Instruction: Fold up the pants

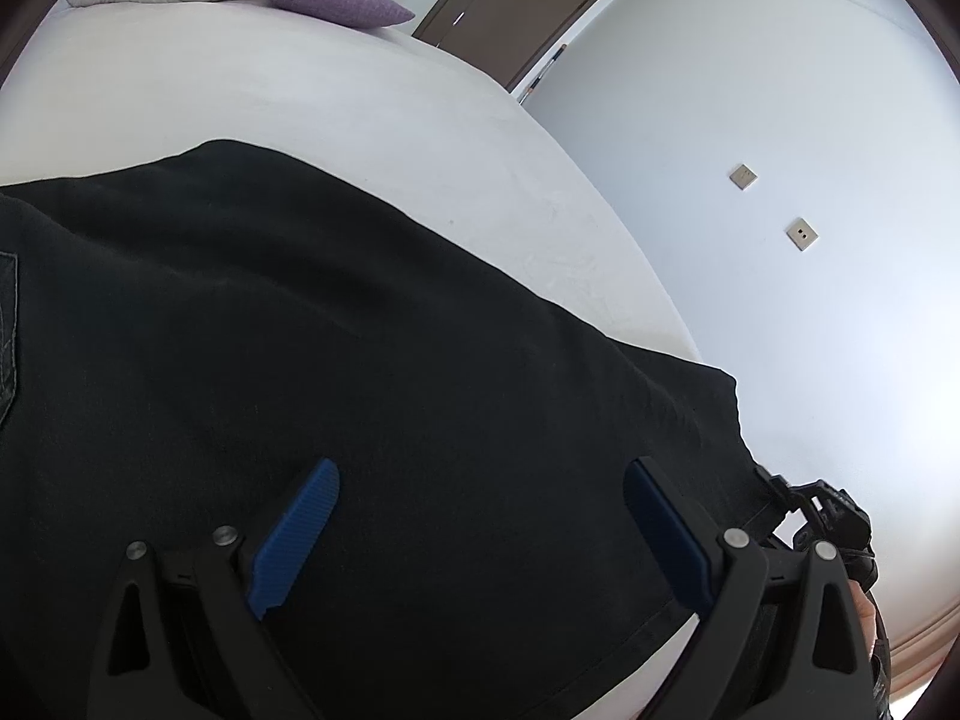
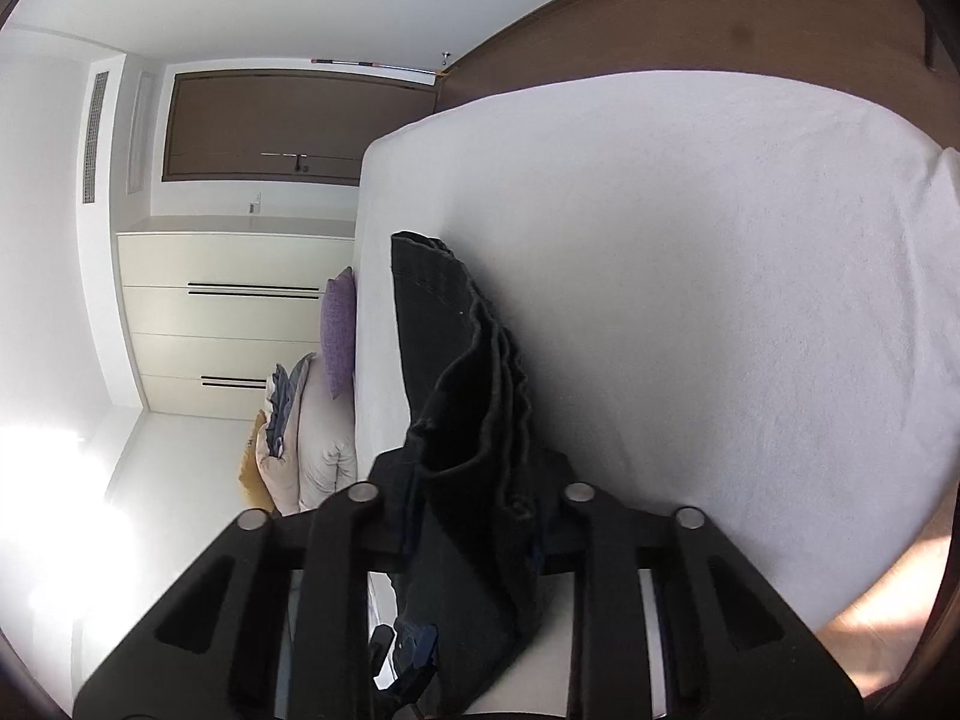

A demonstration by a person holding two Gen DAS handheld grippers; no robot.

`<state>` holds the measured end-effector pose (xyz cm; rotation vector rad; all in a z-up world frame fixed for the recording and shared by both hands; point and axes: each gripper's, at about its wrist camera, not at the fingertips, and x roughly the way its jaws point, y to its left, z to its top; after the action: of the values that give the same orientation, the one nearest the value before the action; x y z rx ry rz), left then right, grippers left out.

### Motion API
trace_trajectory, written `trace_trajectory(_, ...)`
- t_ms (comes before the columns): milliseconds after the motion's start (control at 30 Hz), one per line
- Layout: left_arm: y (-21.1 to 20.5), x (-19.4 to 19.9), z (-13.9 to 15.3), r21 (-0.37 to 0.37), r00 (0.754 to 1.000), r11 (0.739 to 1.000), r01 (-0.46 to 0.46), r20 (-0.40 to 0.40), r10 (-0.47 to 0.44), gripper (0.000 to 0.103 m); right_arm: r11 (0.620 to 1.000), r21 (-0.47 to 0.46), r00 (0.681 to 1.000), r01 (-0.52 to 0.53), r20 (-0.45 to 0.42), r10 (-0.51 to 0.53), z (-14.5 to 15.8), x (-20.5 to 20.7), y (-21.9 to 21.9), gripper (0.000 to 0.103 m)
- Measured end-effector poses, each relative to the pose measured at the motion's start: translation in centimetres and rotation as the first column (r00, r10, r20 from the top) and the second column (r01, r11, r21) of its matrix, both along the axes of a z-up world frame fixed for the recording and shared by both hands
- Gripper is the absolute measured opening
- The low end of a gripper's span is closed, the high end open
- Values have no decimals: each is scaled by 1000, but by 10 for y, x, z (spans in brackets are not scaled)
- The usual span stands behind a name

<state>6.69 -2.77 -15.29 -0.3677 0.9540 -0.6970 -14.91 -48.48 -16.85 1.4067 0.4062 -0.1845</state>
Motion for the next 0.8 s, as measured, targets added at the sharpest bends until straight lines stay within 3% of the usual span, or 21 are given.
trace_trajectory(133, 5, -1, 1, -5, 1000, 1000, 0, 2, 0, 97, 1000, -3, 1000, -7, -8, 7, -5, -6, 1, 8)
trace_trajectory(267, 6, -1, 1, -10, 1000, 1000, -4, 1, 4, 97, 997, -68, 999, -27, -28, 26, 5, -1, 5, 8)
trace_trajectory(400, 11, 0, 1, -34, 1000, 999, -13, -6, 13, 95, 978, -198, 996, -72, -69, 60, 28, 9, 18, 7)
trace_trajectory(500, 16, 1, 3, -62, 999, 998, -26, -24, 25, 95, 914, -374, 985, -154, -130, 113, 65, 49, 38, 7)
trace_trajectory(600, 18, 2, 6, -97, 999, 995, -25, -43, 21, 95, 762, -584, 959, -280, -206, 194, 98, 71, 86, 7)
trace_trajectory(667, 17, 3, 9, -124, 998, 992, -16, -55, 9, 95, 604, -703, 927, -374, -269, 261, 112, 89, 134, 7)
trace_trajectory(733, 13, 5, 10, -154, 996, 988, -2, -83, -11, 95, 422, -778, 880, -465, -355, 316, 112, 107, 186, 7)
trace_trajectory(800, 8, 8, 10, -180, 994, 984, 4, -111, -25, 96, 297, -791, 831, -535, -428, 355, 104, 120, 224, 7)
